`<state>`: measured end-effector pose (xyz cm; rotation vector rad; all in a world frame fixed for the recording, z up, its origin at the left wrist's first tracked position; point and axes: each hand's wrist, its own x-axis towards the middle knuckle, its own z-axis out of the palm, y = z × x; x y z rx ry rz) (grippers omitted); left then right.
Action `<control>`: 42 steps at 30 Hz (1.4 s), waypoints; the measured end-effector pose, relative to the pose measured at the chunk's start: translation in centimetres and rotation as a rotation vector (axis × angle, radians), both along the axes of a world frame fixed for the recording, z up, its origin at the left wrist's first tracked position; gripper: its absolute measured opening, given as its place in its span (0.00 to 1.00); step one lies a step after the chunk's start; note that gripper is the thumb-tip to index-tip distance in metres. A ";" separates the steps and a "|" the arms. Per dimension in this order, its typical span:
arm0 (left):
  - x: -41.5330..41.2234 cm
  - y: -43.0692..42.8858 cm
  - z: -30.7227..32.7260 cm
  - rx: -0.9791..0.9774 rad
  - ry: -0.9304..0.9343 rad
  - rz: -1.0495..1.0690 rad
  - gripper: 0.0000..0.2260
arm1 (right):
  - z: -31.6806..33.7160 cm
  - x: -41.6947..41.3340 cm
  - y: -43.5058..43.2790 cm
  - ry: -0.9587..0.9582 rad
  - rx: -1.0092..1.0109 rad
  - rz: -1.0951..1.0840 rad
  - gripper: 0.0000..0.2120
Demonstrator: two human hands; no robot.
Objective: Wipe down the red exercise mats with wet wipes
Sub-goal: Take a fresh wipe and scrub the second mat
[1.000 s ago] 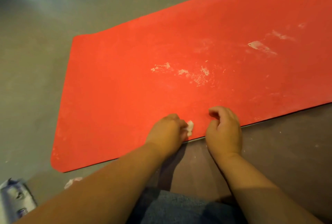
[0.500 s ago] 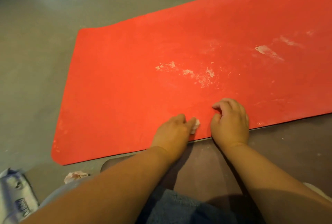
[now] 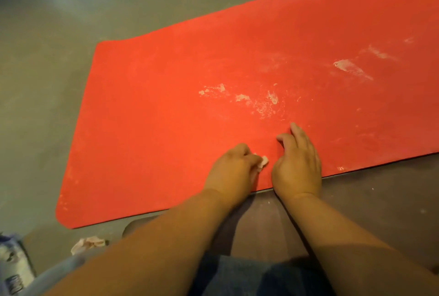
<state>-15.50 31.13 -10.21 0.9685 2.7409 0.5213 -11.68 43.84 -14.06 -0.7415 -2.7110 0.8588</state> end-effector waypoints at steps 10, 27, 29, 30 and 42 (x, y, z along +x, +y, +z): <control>-4.0 -5.1 -0.2 -0.182 0.099 0.662 0.13 | 1.0 1.0 2.3 0.098 -0.129 0.131 0.25; -1.1 -3.2 0.0 -0.226 0.094 0.542 0.12 | 0.2 3.3 5.5 -0.051 0.133 0.051 0.17; 1.4 -0.7 -0.1 -0.174 0.087 0.254 0.09 | 0.4 3.4 5.4 -0.057 0.125 0.055 0.17; 2.3 0.0 0.0 -0.166 0.063 0.081 0.08 | 0.4 3.4 5.4 -0.057 0.122 0.057 0.17; -3.5 -4.2 0.3 -0.245 0.098 0.575 0.10 | 0.3 3.2 5.4 -0.063 0.141 0.040 0.17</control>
